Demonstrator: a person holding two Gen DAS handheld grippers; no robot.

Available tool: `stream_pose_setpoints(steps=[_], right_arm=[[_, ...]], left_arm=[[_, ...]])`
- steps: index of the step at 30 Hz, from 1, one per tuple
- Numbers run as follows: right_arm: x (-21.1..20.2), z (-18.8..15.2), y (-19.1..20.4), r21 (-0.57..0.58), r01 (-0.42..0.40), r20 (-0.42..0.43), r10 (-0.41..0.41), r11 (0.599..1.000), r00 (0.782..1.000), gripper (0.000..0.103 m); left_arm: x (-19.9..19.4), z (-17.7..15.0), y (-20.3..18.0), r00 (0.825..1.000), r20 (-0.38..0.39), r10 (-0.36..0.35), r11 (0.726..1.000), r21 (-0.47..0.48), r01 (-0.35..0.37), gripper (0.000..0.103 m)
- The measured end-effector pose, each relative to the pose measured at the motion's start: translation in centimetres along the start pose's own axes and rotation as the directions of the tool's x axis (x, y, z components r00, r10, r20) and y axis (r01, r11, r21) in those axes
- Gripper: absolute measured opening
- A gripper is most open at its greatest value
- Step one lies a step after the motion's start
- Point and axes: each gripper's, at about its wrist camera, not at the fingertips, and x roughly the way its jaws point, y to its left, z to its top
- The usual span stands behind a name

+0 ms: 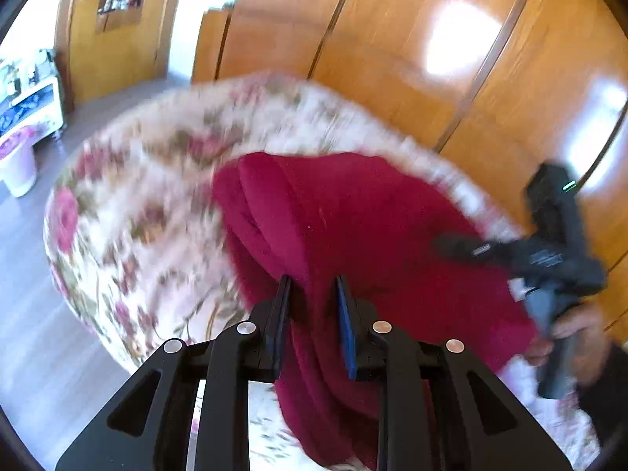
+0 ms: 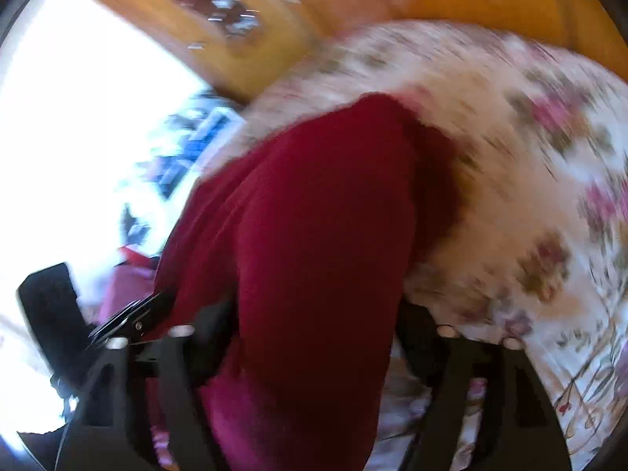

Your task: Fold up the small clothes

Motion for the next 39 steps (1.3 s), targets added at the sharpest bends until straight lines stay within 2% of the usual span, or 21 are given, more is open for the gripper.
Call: stream_pose_setpoints(steps=[2,4,6,7,8,9,10,11,13,15,16,18,20,22,24,26,27,29,33,38,39], right_arm=[[-0.7,-0.2,0.5,-0.025,0.030,0.028,-0.029,0.999,0.999,0.091],[-1.9,0.1,1.8,-0.067,0.115,0.070,-0.110,0.991,0.991,0.092],[-3.4,-0.8,3.9,-0.125,0.239,0.143,-0.221,0.963,0.965,0.092],[-4.3,-1.4,5.3,-0.169,0.306,0.199,-0.272,0.937,0.942,0.091],[-4.9,-1.9,6.2,-0.198,0.329,0.231,-0.282,0.923,0.931,0.089],[-5.3,-2.4,7.0,-0.222,0.336,0.250,-0.279,0.915,0.927,0.084],[-5.7,-3.1,8.0,-0.251,0.336,0.263,-0.270,0.908,0.926,0.078],[-5.9,-4.1,8.5,-0.275,0.333,0.266,-0.261,0.902,0.928,0.077],[-4.8,-5.0,9.4,-0.321,0.334,0.234,-0.268,0.886,0.935,0.078],[-4.3,-6.4,8.7,-0.324,0.401,0.203,-0.351,0.857,0.914,0.078],[-3.2,-6.5,7.9,-0.302,0.425,0.165,-0.392,0.853,0.905,0.077],[-2.7,-7.3,5.0,-0.209,0.404,0.106,-0.390,0.891,0.915,0.075],[-3.4,-8.4,1.6,-0.056,0.340,0.086,-0.334,0.939,0.939,0.075],[-3.9,-9.7,-1.1,0.059,0.266,0.082,-0.270,0.962,0.959,0.077],[-4.1,-9.8,-1.5,0.080,0.250,0.092,-0.257,0.965,0.962,0.079],[-3.8,-9.3,-0.5,0.030,0.318,0.104,-0.320,0.947,0.942,0.086],[-3.5,-9.0,0.2,-0.012,0.367,0.116,-0.364,0.930,0.924,0.089],[-3.3,-8.9,0.9,-0.042,0.410,0.124,-0.403,0.911,0.907,0.093],[-4.0,-9.0,1.7,-0.062,0.455,0.146,-0.443,0.888,0.885,0.093],[-5.2,-9.3,4.2,-0.095,0.553,0.241,-0.520,0.828,0.819,0.093],[-5.7,-9.4,4.9,-0.098,0.566,0.269,-0.526,0.818,0.807,0.093]], left_arm=[[-0.5,0.2,-0.5,1.000,0.025,0.015,1.000,0.020,-0.016,0.022],[-1.2,0.5,-0.7,0.999,0.039,0.033,0.999,0.019,-0.034,0.027],[-2.5,0.7,-0.8,0.996,0.061,0.064,0.998,0.004,-0.064,0.027],[-2.9,0.6,-0.8,0.994,0.077,0.076,0.997,0.000,-0.076,0.027],[-4.1,0.5,-1.0,0.991,0.107,0.076,0.997,0.000,-0.077,0.027],[-4.7,0.3,-1.0,0.990,0.122,0.069,0.998,-0.001,-0.069,0.032],[-5.0,0.2,-1.0,0.990,0.130,0.062,0.998,-0.009,-0.061,0.043],[-5.1,-0.3,-0.9,0.990,0.125,0.071,0.997,-0.024,-0.068,0.046],[-4.0,-0.4,-0.7,0.992,0.093,0.089,0.995,-0.043,-0.085,0.048],[-3.1,-0.7,-0.4,0.997,0.055,0.062,0.995,-0.085,-0.057,0.048],[-2.7,-0.9,-0.5,0.998,0.049,0.038,0.996,-0.078,-0.034,0.048],[-1.8,-1.0,-1.3,0.999,0.033,0.021,0.999,-0.037,-0.020,0.048],[-1.8,-1.1,-2.3,0.999,0.037,-0.017,1.000,-0.008,0.018,0.047],[-1.8,-1.2,-3.9,0.999,0.047,-0.003,0.998,0.061,0.000,0.047],[-0.9,-1.3,-4.6,0.999,0.038,0.024,0.995,0.095,-0.027,0.047],[0.0,-1.2,-3.7,0.999,0.024,0.029,0.997,0.066,-0.030,0.047],[0.1,-1.1,-3.2,1.000,0.014,0.018,0.999,0.039,-0.019,0.048],[-0.4,-1.1,-2.8,1.000,0.009,0.008,1.000,0.010,-0.008,0.049],[-2.5,-1.6,-3.4,0.996,0.047,0.072,0.997,0.027,-0.073,0.053],[-5.2,-2.3,-4.2,0.984,0.099,0.145,0.988,0.038,-0.150,0.053],[-5.8,-2.5,-4.5,0.979,0.110,0.169,0.984,0.039,-0.175,0.056]])
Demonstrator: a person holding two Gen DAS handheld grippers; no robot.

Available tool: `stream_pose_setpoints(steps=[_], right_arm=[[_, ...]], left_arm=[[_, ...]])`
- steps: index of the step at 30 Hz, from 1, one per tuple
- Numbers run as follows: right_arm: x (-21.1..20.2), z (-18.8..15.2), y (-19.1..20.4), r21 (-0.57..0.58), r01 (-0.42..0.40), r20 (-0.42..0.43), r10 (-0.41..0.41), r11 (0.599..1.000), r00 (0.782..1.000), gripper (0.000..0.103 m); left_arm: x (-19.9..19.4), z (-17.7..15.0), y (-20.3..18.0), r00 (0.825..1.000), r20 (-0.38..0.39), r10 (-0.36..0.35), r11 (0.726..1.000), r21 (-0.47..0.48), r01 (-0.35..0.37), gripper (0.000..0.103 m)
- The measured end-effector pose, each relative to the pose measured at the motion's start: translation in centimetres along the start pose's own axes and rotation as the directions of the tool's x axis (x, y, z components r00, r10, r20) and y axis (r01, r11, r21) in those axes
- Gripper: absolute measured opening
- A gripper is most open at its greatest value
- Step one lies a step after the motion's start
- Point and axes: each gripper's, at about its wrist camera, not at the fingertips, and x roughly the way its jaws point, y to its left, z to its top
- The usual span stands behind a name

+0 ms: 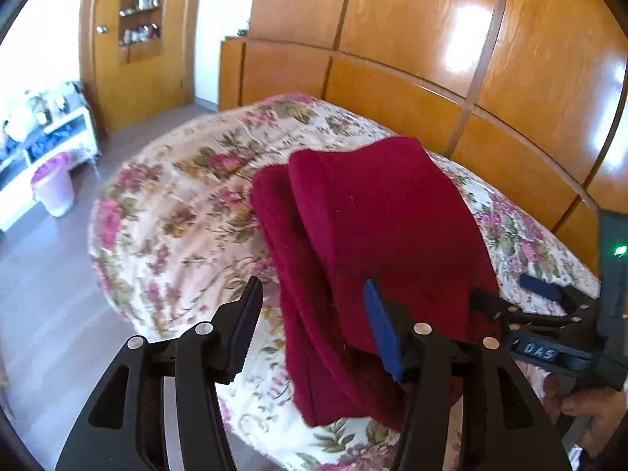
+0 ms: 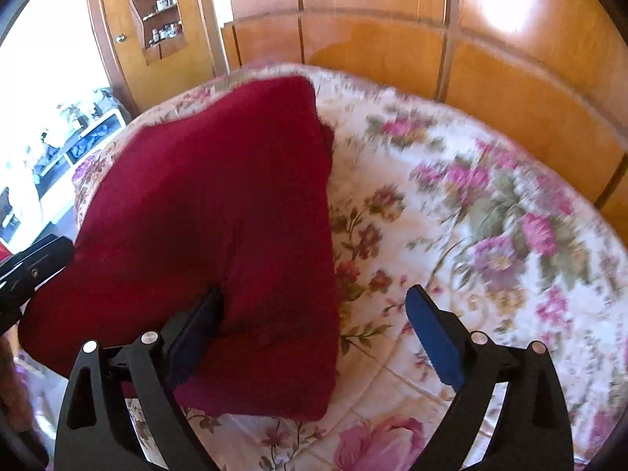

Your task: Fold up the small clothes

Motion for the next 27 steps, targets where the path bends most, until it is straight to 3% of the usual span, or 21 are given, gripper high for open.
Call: stream_pose_setpoints(steps=[2,8,16,27], right_arm=[[-0.4,0.3,0.1,0.003,0.014,0.034,-0.014,1.000,0.999,0.094],[-3.9,-1.1,1.1,0.032,0.051,0.113,-0.054,0.998,0.992,0.100],[-5.4,-4.5,3.0,0.002,0.055,0.104,-0.054,0.999,0.993,0.100],[-6.4,-5.2,3.1,0.017,0.070,0.123,-0.072,0.997,0.990,0.100]], left_arm=[[-0.8,-0.3,-0.1,0.999,0.014,0.036,0.999,-0.005,-0.036,0.066],[-2.6,-1.3,0.1,0.993,0.014,0.120,0.990,-0.078,-0.119,0.066],[-5.1,-3.4,-1.3,0.980,0.084,0.182,0.982,-0.056,-0.178,0.082],[-6.2,-4.9,-1.2,0.975,0.080,0.207,0.977,-0.078,-0.201,0.085]])
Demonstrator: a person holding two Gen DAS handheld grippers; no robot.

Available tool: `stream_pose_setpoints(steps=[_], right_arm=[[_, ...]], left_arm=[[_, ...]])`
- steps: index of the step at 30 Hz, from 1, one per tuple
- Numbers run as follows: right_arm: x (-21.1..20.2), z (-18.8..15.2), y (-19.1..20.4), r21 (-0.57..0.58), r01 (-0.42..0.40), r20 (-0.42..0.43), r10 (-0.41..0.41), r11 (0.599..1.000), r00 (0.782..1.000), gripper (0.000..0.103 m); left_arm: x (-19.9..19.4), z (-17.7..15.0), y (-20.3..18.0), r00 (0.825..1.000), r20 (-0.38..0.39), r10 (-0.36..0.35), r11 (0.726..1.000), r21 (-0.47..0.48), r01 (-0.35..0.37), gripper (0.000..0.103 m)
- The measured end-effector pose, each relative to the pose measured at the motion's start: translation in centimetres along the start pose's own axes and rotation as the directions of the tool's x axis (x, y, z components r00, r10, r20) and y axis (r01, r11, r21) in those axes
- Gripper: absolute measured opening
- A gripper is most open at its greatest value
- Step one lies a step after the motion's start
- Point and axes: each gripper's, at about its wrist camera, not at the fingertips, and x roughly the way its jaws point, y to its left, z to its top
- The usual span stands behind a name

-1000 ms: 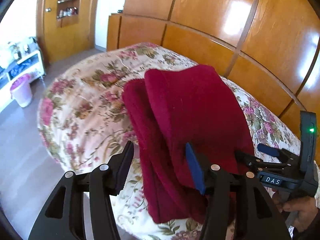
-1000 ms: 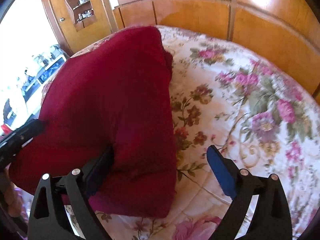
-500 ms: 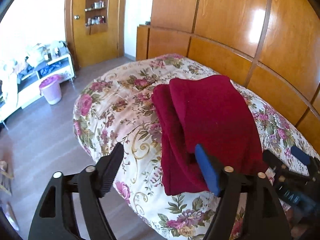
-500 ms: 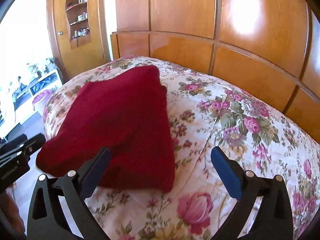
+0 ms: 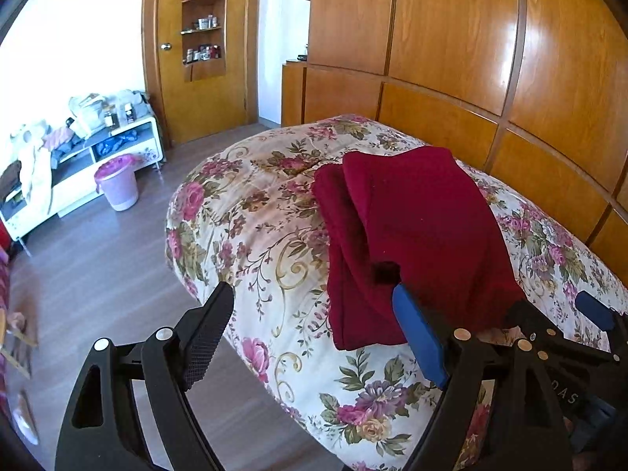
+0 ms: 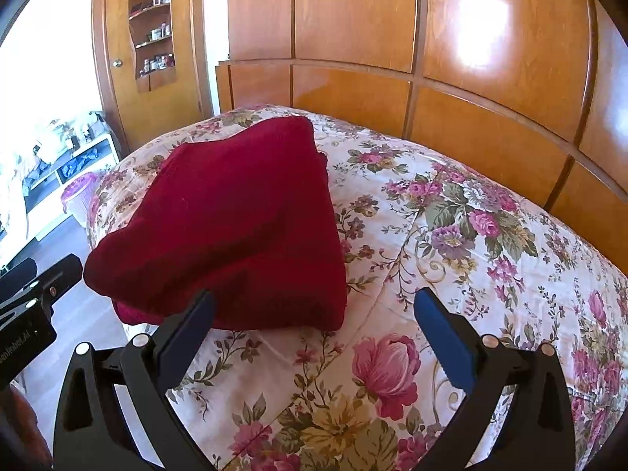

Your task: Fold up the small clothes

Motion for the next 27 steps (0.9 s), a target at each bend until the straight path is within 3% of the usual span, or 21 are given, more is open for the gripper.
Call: stream_pose_setpoints(steps=[27], right_arm=[[-0.3,0.2,1.2,-0.037,-0.003,0.011,0.003,0.999,1.000,0.100]], left_arm=[[-0.6,0.2,0.5,1.000,0.018,-0.002,1.000,-0.023,0.003,0.086]])
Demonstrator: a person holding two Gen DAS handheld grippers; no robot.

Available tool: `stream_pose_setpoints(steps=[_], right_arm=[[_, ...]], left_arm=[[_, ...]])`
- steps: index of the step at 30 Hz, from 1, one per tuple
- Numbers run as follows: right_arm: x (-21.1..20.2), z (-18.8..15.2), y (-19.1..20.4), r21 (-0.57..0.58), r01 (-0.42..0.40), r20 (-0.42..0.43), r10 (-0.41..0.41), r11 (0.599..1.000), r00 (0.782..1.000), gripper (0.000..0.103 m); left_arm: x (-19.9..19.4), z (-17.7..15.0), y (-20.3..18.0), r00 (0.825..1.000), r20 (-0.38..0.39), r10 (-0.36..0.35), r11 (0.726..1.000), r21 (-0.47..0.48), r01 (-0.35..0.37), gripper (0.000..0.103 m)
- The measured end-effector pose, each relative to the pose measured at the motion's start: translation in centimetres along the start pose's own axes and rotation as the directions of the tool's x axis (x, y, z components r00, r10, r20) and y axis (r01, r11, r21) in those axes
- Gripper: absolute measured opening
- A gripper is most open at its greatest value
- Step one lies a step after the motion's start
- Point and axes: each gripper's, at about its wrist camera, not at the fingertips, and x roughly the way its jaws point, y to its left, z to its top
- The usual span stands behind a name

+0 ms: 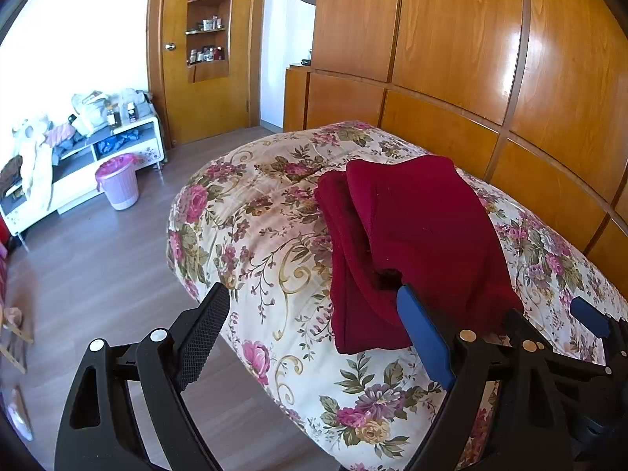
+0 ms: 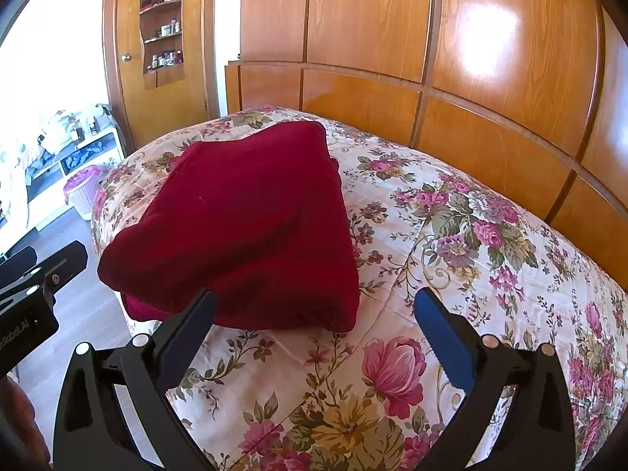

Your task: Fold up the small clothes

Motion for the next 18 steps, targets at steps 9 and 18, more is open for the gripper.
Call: stream_pose_setpoints(steps=[9,18], right_arm=[[-0.03,0.17,0.02,-0.005,-0.006,0.007,0.006,1.000,1.000,0.100],[0.04,0.12,0.22,-0.007,-0.014,0.009,0.014,1.000,1.000,0.100]], left_arm=[[-0.25,0.13,-0.01,1.000,0.009,0.008,1.000,-0.001,-0.008,0.086],[-0.32,0.26,0.20,1.000,0.010,0.010,1.000,-0.004,-0.010,0.086]])
